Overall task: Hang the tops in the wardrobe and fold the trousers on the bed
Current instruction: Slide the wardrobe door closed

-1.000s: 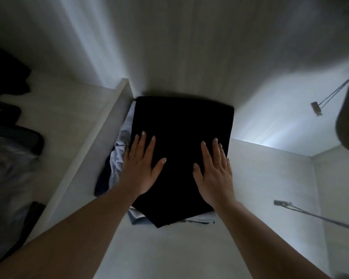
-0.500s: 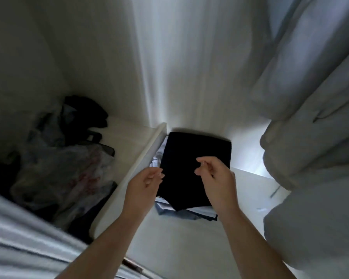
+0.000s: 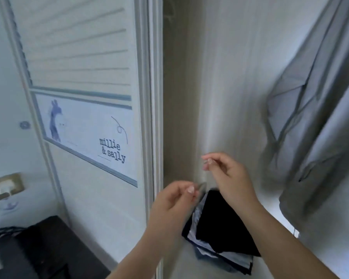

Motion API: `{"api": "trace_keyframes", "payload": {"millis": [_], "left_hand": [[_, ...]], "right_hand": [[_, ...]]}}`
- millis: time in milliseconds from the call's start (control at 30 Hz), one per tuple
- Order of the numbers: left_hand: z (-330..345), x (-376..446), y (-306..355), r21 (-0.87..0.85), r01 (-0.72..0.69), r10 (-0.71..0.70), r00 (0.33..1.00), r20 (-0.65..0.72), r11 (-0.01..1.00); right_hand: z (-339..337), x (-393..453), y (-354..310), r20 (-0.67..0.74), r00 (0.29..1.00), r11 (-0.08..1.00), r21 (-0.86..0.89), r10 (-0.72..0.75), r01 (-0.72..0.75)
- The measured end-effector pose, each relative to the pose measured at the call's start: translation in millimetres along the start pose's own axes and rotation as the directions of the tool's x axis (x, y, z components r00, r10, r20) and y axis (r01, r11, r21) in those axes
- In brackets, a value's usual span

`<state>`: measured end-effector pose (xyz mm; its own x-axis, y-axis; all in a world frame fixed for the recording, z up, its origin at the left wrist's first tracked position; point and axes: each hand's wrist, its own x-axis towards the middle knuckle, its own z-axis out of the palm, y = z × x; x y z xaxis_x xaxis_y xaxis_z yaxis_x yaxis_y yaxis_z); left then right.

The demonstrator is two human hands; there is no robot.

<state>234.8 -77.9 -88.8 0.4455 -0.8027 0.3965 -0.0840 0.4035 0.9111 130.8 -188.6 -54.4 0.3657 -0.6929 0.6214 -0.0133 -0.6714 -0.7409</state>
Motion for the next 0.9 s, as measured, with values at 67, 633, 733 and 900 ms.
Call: {"api": "trace_keyframes", "payload": {"millis": [67,633,733,900], "left_hand": [[-17,-4,25,0.046,-0.116,0.117,0.993,-0.012,0.992],[-108,117,101,0.886,-0.238,0.491,0.871,0.013,0.399],[-107,127,94,0.909,-0.187,0.416,0.909,0.017,0.372],[-109,129,79,0.927,-0.162,0.404,0.915,0.012,0.339]], "right_hand": [[5,9,-34,0.014,0.988,0.983,-0.098,-0.155,0.155],[51,150,-203,0.720,0.617,-0.285,-0.694,-0.318,0.661],[49,149,-204,0.726,0.625,-0.316,-0.687,-0.287,0.654],[47,146,-212,0.745,0.620,-0.416,-0.660,-0.247,0.626]]}}
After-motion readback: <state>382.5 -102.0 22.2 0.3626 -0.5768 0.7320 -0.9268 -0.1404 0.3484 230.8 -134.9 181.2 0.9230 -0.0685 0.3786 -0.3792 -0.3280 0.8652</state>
